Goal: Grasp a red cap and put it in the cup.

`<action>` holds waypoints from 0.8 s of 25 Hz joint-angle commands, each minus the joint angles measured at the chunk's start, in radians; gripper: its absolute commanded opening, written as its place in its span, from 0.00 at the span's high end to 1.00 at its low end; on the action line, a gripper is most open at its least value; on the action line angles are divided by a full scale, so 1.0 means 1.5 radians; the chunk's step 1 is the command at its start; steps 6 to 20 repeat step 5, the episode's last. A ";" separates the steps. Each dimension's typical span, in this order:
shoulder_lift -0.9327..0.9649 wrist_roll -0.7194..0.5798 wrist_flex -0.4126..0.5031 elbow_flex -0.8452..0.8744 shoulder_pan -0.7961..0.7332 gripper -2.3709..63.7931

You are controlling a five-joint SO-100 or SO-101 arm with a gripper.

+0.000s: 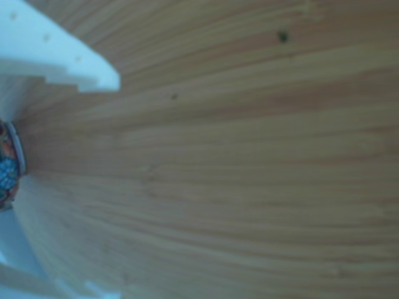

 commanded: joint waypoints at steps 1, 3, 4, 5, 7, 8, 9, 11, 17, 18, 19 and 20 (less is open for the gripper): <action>0.022 0.003 -0.002 -0.004 0.003 0.36; 0.022 0.003 -0.002 -0.004 0.003 0.36; 0.022 0.003 -0.002 -0.004 0.003 0.36; 0.022 0.003 -0.002 -0.004 0.003 0.36; 0.022 0.003 -0.002 -0.004 0.003 0.36; 0.022 0.003 -0.002 -0.004 0.003 0.36; 0.022 0.003 -0.002 -0.004 0.003 0.36; 0.022 0.003 -0.002 -0.004 0.003 0.36; 0.022 0.003 -0.002 -0.004 0.003 0.36; 0.022 0.003 -0.002 -0.004 0.003 0.36; 0.022 0.003 -0.002 -0.004 0.003 0.36; 0.022 0.003 -0.002 -0.004 0.003 0.36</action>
